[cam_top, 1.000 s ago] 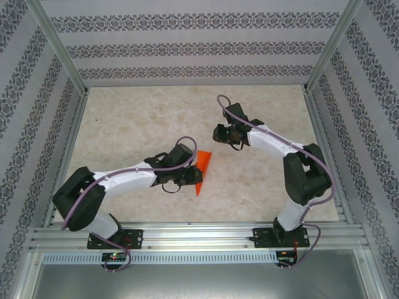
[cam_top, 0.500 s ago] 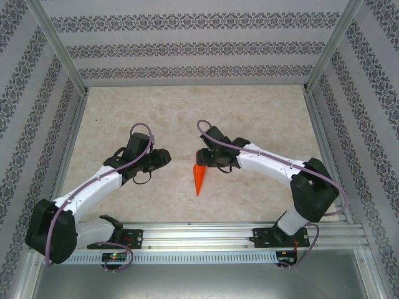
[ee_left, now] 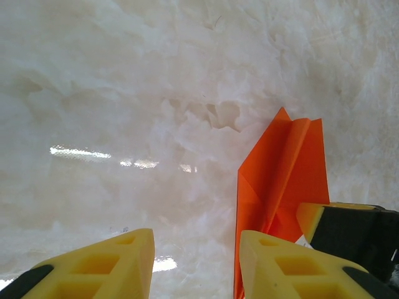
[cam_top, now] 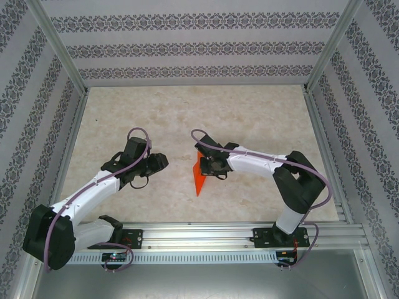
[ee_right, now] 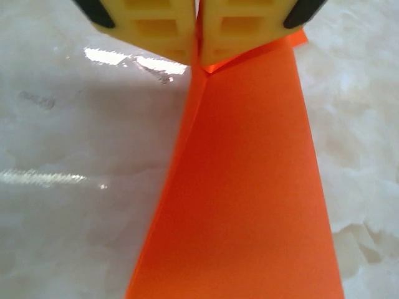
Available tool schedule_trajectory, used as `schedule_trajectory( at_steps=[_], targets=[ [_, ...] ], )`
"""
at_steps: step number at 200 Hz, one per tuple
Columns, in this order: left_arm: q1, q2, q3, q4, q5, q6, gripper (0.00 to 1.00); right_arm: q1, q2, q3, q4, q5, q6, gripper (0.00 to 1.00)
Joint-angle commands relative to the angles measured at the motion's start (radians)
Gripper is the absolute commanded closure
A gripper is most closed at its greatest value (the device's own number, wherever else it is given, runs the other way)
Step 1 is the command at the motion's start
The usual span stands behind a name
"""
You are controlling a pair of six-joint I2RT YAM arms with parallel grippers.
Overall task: Fold a paper plane with a square sheet of paper (fold left side to right side)
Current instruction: Turn over the paper plane at the center of the table, then pick up the paper plane at the center of the table.
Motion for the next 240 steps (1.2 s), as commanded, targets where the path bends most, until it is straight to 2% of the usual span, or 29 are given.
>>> schedule_trajectory(
  at_steps=[1,50,65,80,109,143,181,240],
  targets=[
    [0.012,-0.017,0.007,-0.033,-0.014,0.009,0.59,-0.076,-0.063,-0.047,0.075,-0.093,-0.063,1.00],
    [0.013,-0.016,0.016,-0.051,-0.022,0.017,0.58,-0.282,-0.105,-0.088,0.075,-0.235,-0.270,1.00],
    [0.013,-0.016,0.018,-0.055,-0.023,0.017,0.58,-0.336,-0.092,-0.076,0.028,-0.214,-0.313,0.88],
    [0.013,-0.019,0.023,-0.064,-0.026,0.022,0.58,-0.349,-0.099,-0.042,-0.049,-0.135,-0.339,0.81],
    [0.013,-0.019,0.043,-0.100,-0.048,0.044,0.53,-0.264,-0.154,0.029,-0.153,-0.004,-0.352,0.61],
    [0.012,-0.031,0.045,-0.103,-0.057,0.056,0.46,-0.141,-0.158,0.038,-0.157,-0.029,-0.335,0.55],
    [0.013,-0.041,0.039,-0.107,-0.067,0.067,0.40,0.039,-0.068,0.093,-0.214,0.081,-0.368,0.45],
    [0.014,-0.053,0.039,-0.119,-0.072,0.081,0.38,0.093,0.103,0.207,-0.306,0.199,-0.422,0.36]
  ],
)
